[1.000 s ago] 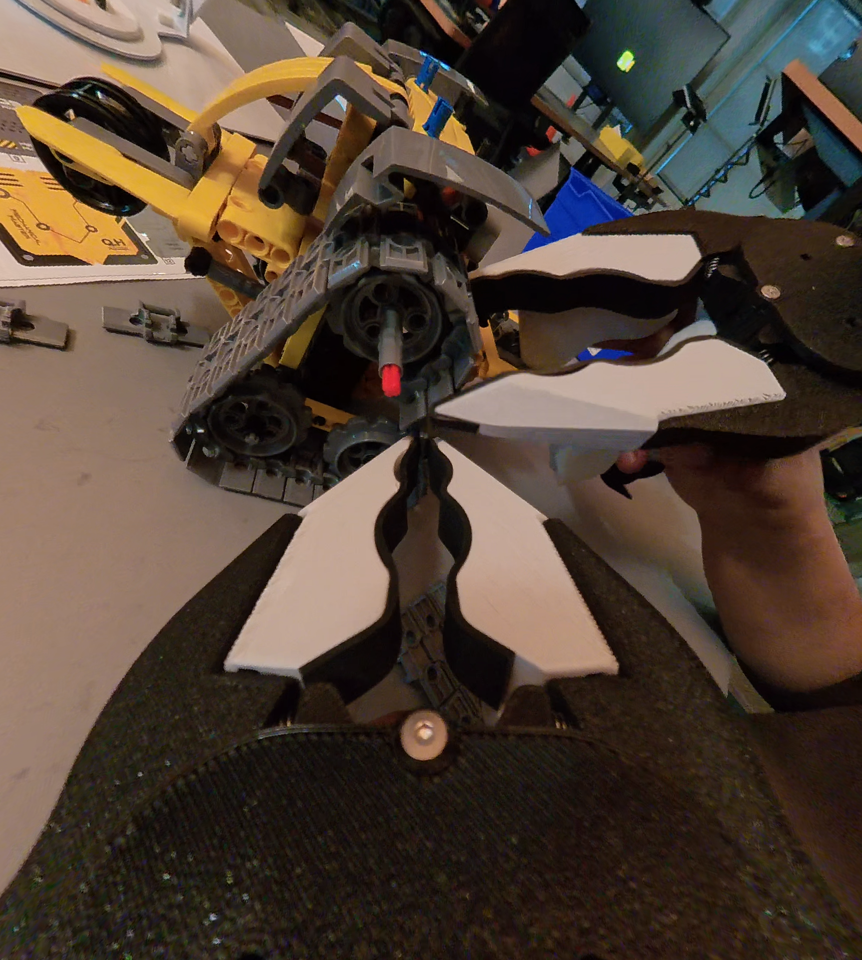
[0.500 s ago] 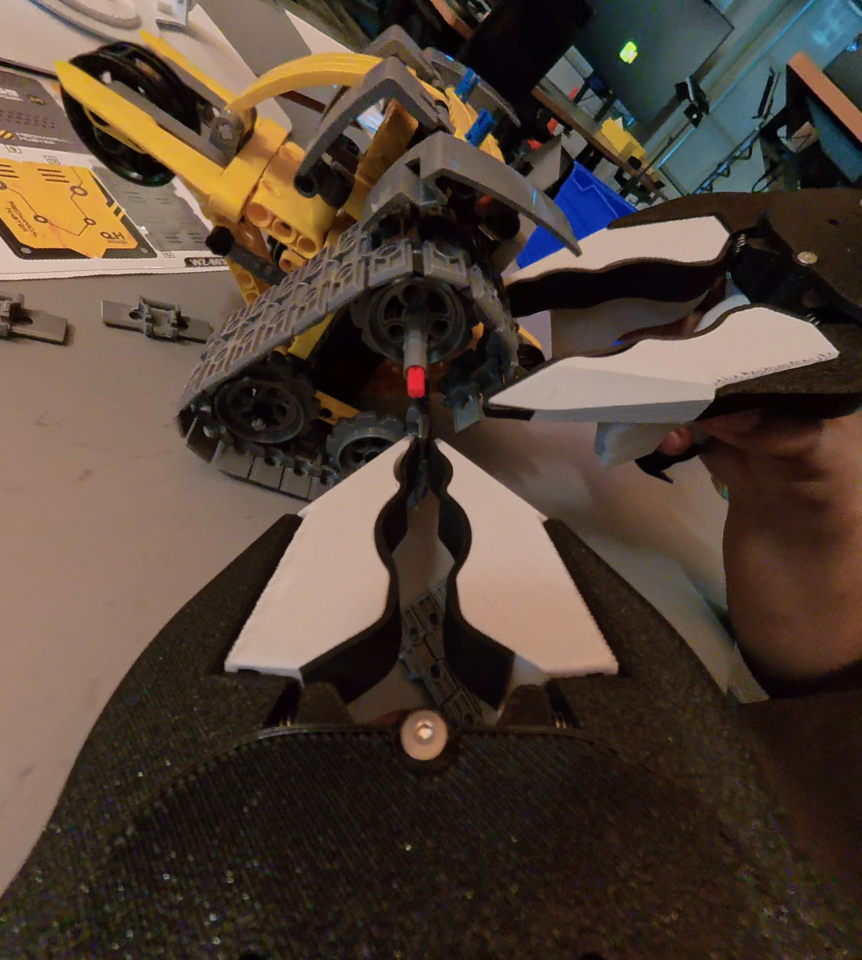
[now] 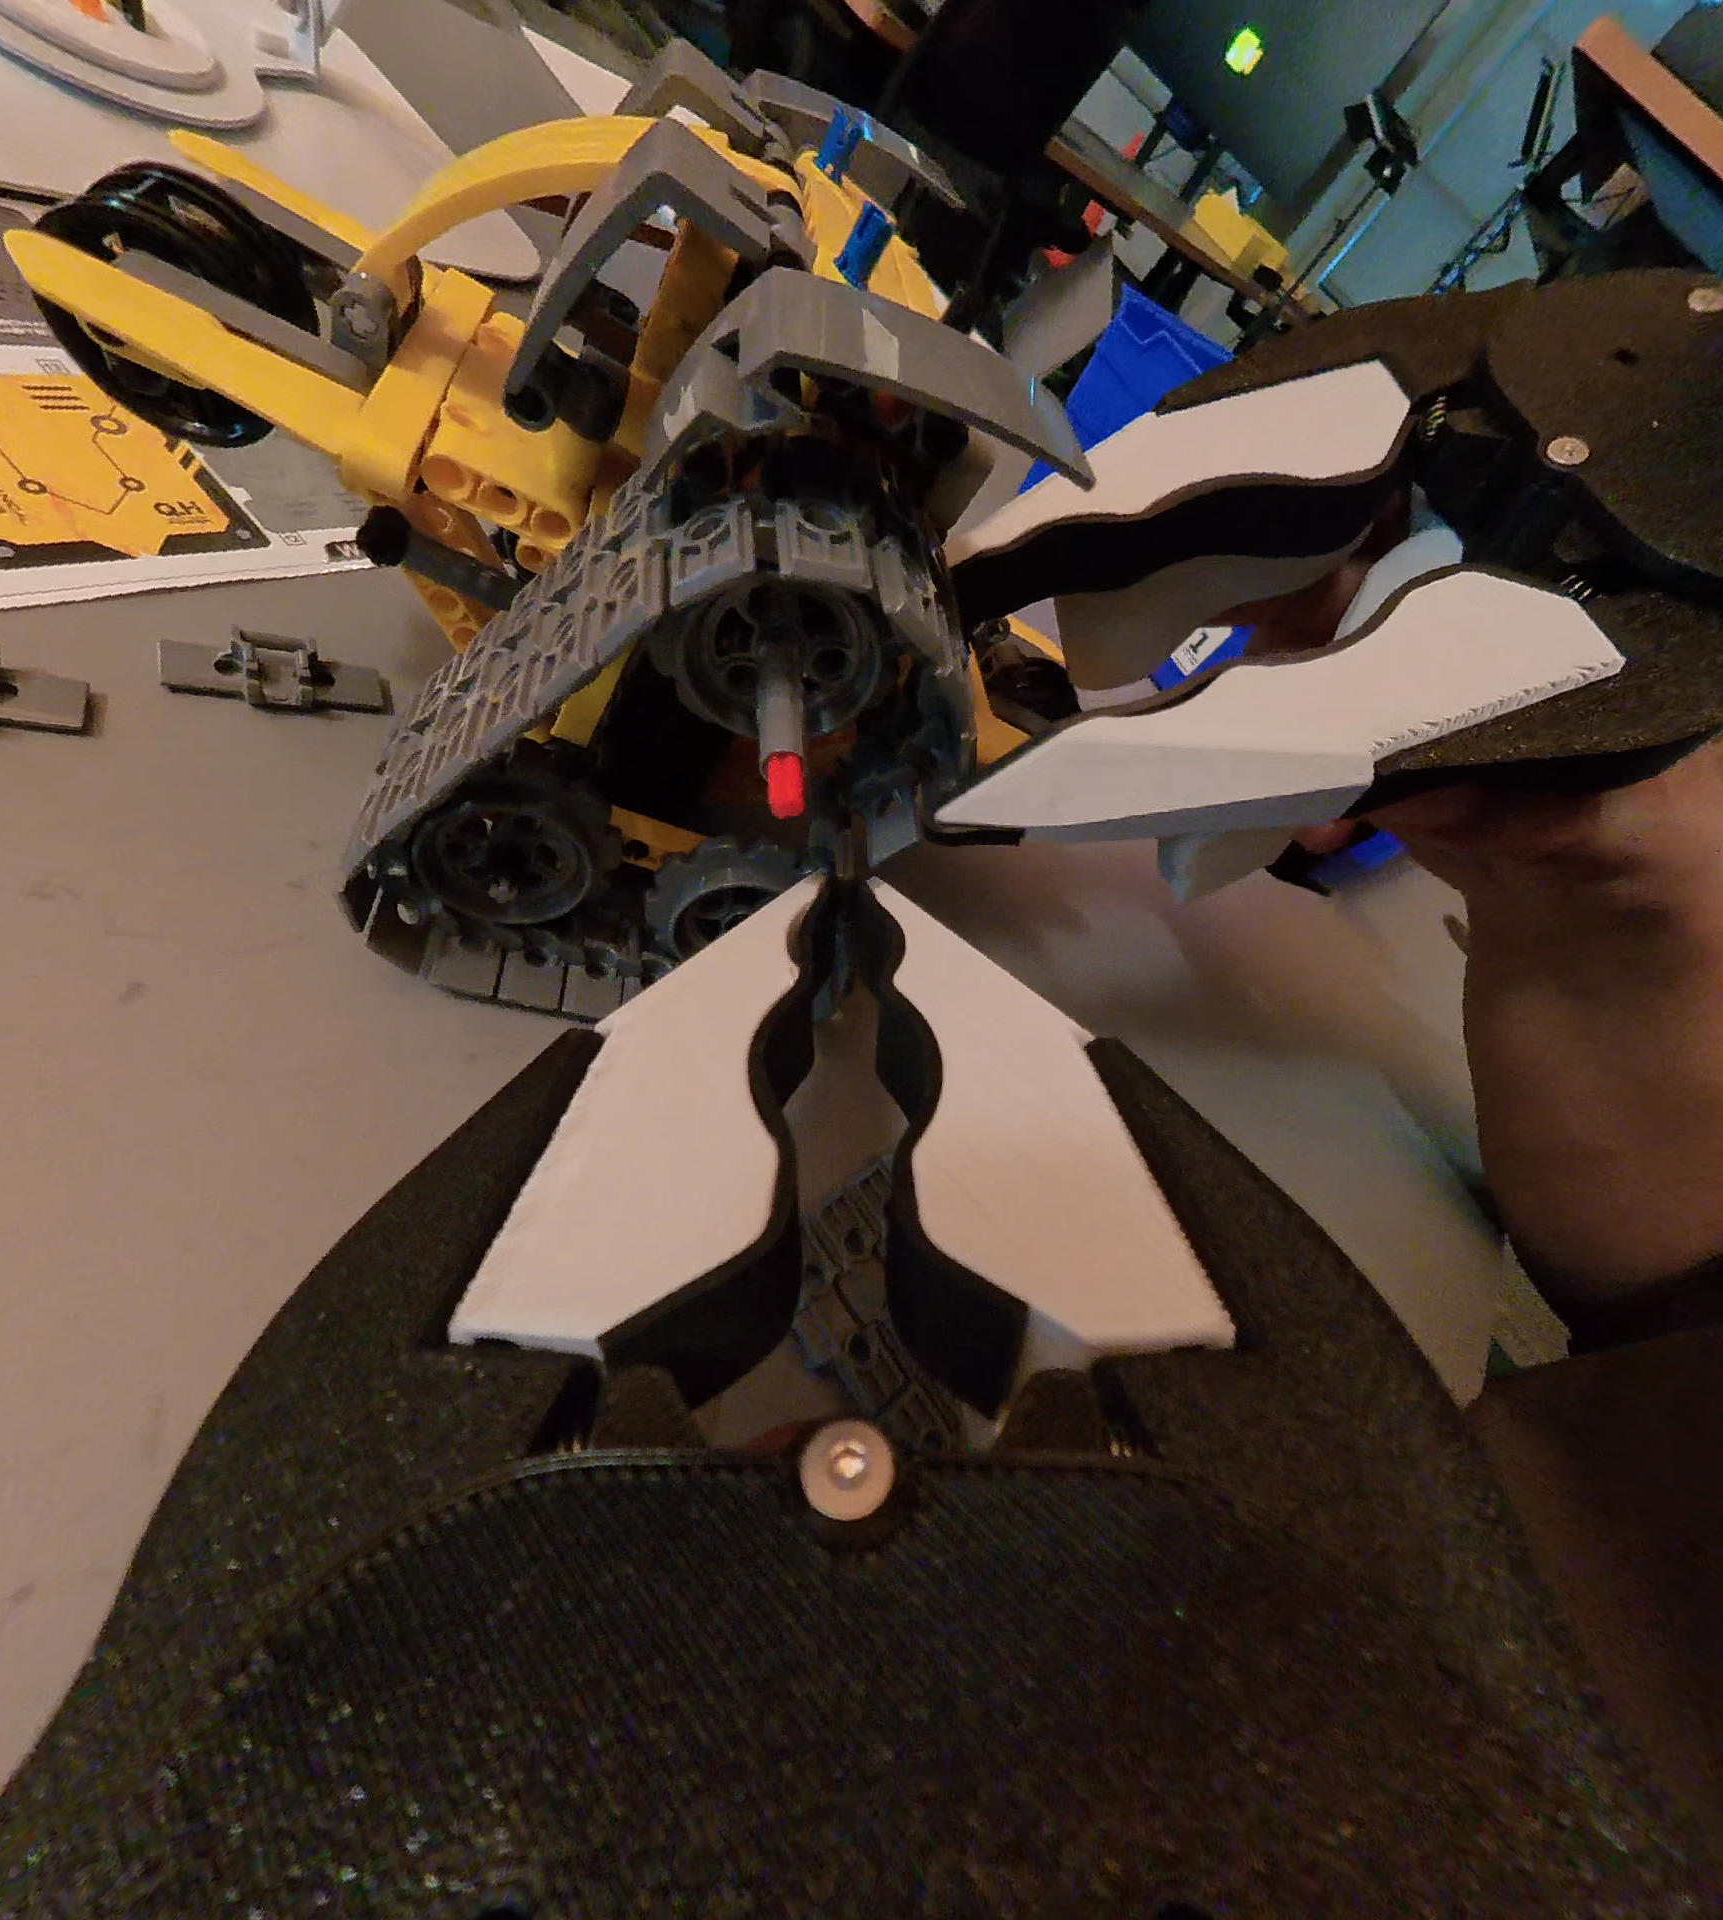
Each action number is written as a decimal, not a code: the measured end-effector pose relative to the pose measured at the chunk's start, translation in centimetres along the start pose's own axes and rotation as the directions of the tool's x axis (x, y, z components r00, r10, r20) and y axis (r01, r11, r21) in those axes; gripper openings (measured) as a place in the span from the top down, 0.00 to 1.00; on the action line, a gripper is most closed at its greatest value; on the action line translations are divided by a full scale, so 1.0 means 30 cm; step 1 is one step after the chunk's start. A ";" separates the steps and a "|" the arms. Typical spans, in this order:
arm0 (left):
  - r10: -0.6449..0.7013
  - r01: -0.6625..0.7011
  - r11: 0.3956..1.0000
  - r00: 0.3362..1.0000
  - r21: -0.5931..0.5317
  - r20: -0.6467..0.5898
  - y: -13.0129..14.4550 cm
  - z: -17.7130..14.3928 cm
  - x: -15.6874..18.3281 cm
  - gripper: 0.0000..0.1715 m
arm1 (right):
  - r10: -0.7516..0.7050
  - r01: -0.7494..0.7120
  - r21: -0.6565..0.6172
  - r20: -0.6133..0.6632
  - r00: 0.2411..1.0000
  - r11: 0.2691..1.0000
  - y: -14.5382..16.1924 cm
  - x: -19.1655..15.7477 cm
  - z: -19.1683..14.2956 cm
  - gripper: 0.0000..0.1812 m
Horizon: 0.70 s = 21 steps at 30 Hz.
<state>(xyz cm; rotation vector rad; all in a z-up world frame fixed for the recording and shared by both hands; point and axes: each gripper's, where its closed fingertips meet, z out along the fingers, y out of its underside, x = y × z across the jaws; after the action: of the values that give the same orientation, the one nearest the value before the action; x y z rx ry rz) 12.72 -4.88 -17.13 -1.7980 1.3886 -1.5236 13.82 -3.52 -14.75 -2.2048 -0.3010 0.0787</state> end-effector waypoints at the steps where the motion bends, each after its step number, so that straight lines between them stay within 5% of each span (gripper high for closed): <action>1: -0.003 0.003 1.000 1.000 -0.001 -0.004 0.000 0.000 0.001 1.00 | -0.007 0.007 -0.010 0.008 1.000 1.000 0.003 -0.002 -0.001 0.78; 13: -0.006 0.006 1.000 1.000 0.005 -0.025 -0.004 0.002 0.009 1.00 | -0.030 0.036 -0.152 0.039 0.999 0.988 0.027 0.003 -0.005 0.83; 21: -0.002 0.002 1.000 1.000 0.007 -0.025 -0.006 0.002 0.011 1.00 | -0.056 0.056 -0.134 0.008 0.998 0.989 0.025 0.008 -0.009 0.84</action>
<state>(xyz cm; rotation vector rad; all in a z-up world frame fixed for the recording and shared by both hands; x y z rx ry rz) 12.81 -5.10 -16.86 -1.7824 1.3913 -1.5559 14.25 -4.10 -15.16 -2.3274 -0.3800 0.0328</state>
